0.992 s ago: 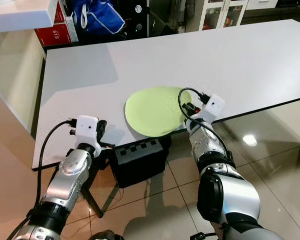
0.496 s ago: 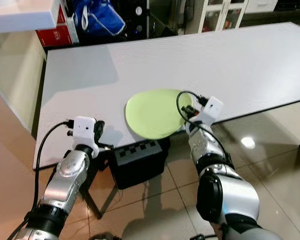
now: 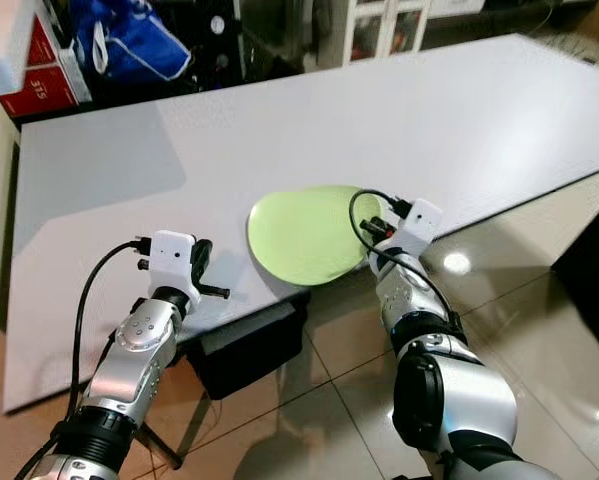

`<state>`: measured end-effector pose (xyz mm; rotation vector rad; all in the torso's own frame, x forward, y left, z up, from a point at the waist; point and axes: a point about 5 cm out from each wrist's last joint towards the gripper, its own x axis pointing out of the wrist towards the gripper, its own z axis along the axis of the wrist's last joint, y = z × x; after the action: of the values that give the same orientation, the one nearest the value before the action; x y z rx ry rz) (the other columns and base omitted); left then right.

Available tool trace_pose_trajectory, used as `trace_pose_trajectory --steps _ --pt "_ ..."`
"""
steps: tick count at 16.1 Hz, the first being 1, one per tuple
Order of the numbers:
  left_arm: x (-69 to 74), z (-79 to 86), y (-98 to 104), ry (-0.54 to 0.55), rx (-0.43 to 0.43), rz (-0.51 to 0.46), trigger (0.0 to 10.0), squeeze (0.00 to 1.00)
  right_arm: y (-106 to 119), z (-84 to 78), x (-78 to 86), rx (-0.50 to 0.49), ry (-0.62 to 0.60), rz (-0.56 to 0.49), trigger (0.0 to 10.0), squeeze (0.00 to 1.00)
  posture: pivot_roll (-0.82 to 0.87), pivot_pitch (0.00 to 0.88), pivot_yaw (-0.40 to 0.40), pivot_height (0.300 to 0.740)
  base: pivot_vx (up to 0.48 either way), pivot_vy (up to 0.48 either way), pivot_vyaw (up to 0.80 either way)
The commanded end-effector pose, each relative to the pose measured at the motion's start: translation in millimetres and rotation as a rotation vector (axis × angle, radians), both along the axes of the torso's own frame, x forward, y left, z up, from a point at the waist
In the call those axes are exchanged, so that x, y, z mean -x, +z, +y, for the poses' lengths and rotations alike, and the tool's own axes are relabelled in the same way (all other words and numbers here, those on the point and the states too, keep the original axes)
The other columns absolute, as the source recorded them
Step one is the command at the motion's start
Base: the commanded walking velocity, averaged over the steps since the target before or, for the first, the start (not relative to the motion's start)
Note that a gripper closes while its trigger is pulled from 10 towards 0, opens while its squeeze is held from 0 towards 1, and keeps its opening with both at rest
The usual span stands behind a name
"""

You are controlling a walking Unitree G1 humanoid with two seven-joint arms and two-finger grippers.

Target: Setting the table

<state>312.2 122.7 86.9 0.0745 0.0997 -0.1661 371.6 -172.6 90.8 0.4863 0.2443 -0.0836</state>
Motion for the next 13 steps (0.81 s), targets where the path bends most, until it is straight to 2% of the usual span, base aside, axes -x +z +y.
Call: trace_pose_trajectory --steps 1,4,13 --pt "-0.5 0.8 -1.9 -0.001 -0.01 0.021 10.0 0.0 -3.6 2.0 1.6 0.034 0.021 0.019 10.0 0.0 0.06 0.0 0.028 0.74 0.48 0.0 0.0" --pt "-0.4 0.4 -2.1 -0.002 -0.006 0.02 10.0 0.0 -2.3 5.1 0.8 0.043 0.036 0.012 10.0 0.0 0.06 0.0 0.028 0.74 0.48 0.0 0.0" --pt "-0.1 -2.1 -0.3 0.004 0.001 0.005 10.0 0.0 -2.1 8.9 0.4 0.079 0.091 0.013 10.0 0.0 0.05 0.0 0.027 0.74 0.0 0.0 0.0"
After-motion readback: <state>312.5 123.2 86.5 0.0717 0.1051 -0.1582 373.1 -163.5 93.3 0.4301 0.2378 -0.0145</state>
